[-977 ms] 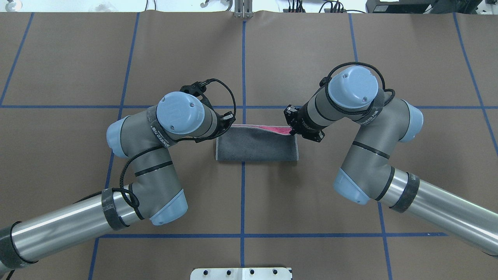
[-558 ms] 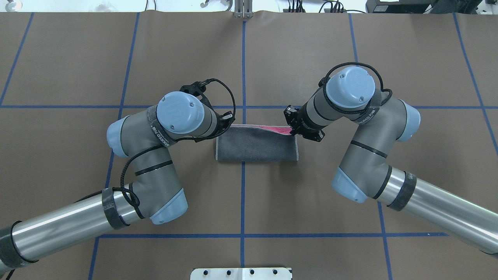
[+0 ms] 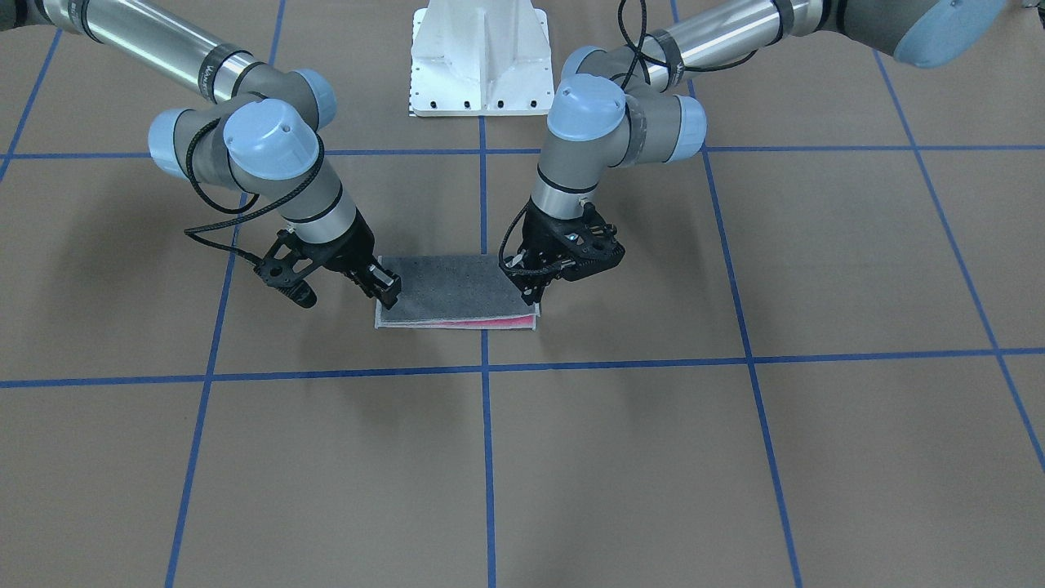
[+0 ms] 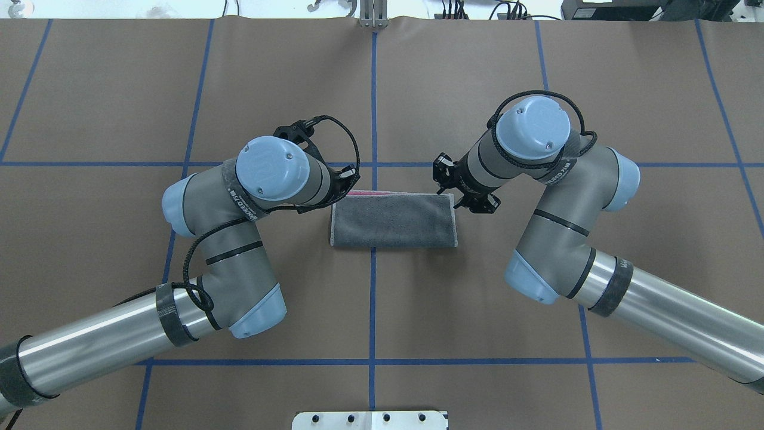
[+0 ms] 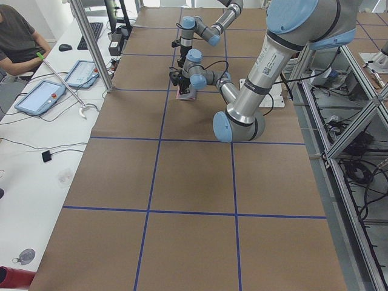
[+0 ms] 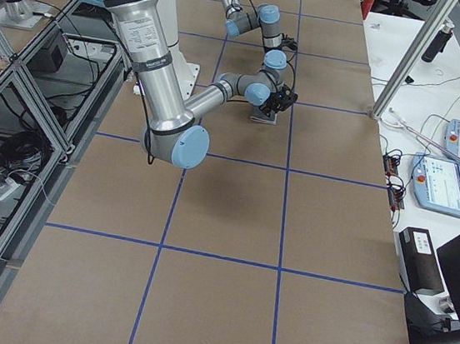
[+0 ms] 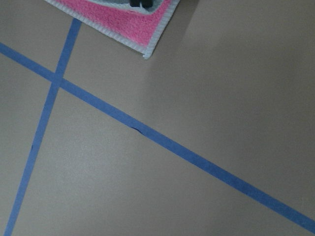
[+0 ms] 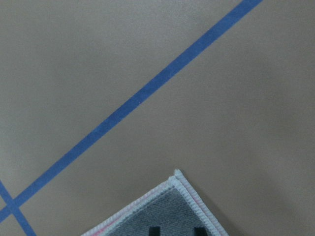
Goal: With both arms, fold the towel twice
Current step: 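Release the folded edge and raise both grippers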
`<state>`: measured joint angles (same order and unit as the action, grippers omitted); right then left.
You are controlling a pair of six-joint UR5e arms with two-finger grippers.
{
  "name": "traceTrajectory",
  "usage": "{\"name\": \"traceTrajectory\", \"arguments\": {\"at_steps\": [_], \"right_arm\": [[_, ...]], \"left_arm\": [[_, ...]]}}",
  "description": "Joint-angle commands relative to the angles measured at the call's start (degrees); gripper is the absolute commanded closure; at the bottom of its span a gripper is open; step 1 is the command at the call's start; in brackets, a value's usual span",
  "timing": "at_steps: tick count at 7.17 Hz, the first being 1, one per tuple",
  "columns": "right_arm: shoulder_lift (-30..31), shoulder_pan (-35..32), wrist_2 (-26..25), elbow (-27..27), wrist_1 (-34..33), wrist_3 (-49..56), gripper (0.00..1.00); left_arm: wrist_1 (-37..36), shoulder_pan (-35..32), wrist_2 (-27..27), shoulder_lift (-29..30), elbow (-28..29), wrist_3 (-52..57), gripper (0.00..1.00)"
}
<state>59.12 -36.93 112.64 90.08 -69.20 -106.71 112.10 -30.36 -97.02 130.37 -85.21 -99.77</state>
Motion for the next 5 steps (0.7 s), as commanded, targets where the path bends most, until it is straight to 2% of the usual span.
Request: {"name": "traceTrajectory", "arguments": {"at_steps": [1, 3, 5], "right_arm": [[-0.32, -0.16, 0.03, 0.36, 0.12, -0.43, 0.00], [0.73, -0.33, -0.23, 2.28, 0.12, -2.09, 0.00], [1.96, 0.71, -0.76, 4.48, 0.21, -10.49, 0.01]], "left_arm": [[2.40, -1.36, -0.27, -0.02, -0.04, 0.10, 0.00], [2.86, -3.20, -2.71, -0.29, -2.49, 0.19, 0.00], [2.59, -5.40, -5.10, -2.65, -6.36, 0.19, 0.00]]}}
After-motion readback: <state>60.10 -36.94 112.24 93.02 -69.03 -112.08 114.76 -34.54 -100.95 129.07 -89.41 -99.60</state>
